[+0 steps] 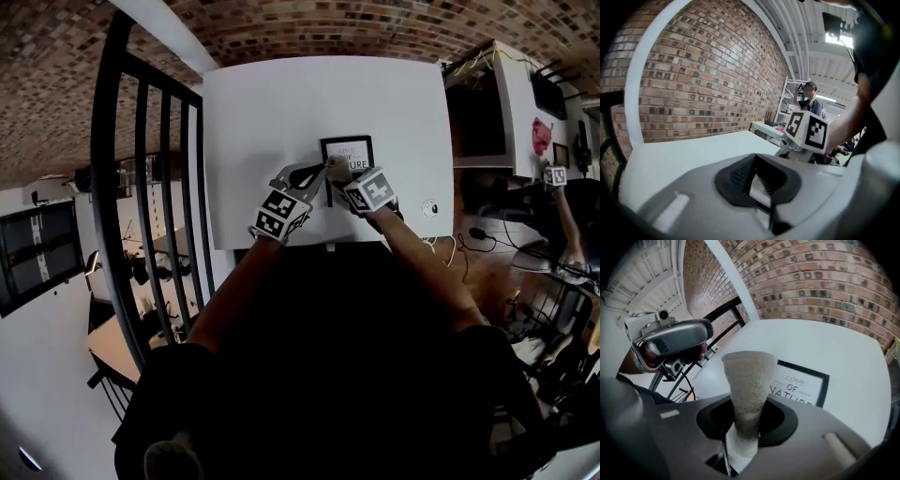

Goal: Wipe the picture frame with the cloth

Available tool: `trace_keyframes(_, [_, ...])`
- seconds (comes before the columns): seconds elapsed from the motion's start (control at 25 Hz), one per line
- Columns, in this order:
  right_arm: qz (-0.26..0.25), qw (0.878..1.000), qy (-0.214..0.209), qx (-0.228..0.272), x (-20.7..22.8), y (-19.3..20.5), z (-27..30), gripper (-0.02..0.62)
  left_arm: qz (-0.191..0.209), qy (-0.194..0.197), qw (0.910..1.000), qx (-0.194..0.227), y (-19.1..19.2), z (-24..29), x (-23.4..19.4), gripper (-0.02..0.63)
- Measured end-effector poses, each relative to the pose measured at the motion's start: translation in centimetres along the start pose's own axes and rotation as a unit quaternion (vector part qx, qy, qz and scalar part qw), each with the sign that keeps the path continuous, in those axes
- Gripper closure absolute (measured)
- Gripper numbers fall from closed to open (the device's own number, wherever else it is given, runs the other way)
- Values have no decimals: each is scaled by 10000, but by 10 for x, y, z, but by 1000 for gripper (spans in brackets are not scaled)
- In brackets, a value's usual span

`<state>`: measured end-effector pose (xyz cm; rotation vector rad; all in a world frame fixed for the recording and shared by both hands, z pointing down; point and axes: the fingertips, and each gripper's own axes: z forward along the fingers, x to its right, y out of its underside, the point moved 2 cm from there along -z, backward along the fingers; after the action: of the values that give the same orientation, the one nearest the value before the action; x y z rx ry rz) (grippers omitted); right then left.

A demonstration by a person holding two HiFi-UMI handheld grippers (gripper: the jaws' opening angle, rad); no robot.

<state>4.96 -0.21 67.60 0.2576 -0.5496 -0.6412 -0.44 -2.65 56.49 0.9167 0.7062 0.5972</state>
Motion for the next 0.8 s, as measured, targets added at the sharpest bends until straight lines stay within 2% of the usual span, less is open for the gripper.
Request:
trace_keyframes(0.16, [-348, 9974, -298, -551, -29, 16, 23, 483, -52, -65, 10000, -26, 5, -6, -5, 604])
trace_keyframes(0.32, [-361, 9952, -304, -855, -31, 33, 36, 483, -47, -62, 10000, -36, 7, -6, -8, 604])
trace_keyframes(0.52, [-22, 9968, -215, -765, -20, 44, 29, 483, -42, 31, 10000, -83, 8, -2, -4, 604])
trace_keyframes(0.8, [450, 9977, 58, -500, 17, 62, 9, 483, 84, 275, 9994, -176, 5, 16, 6, 604])
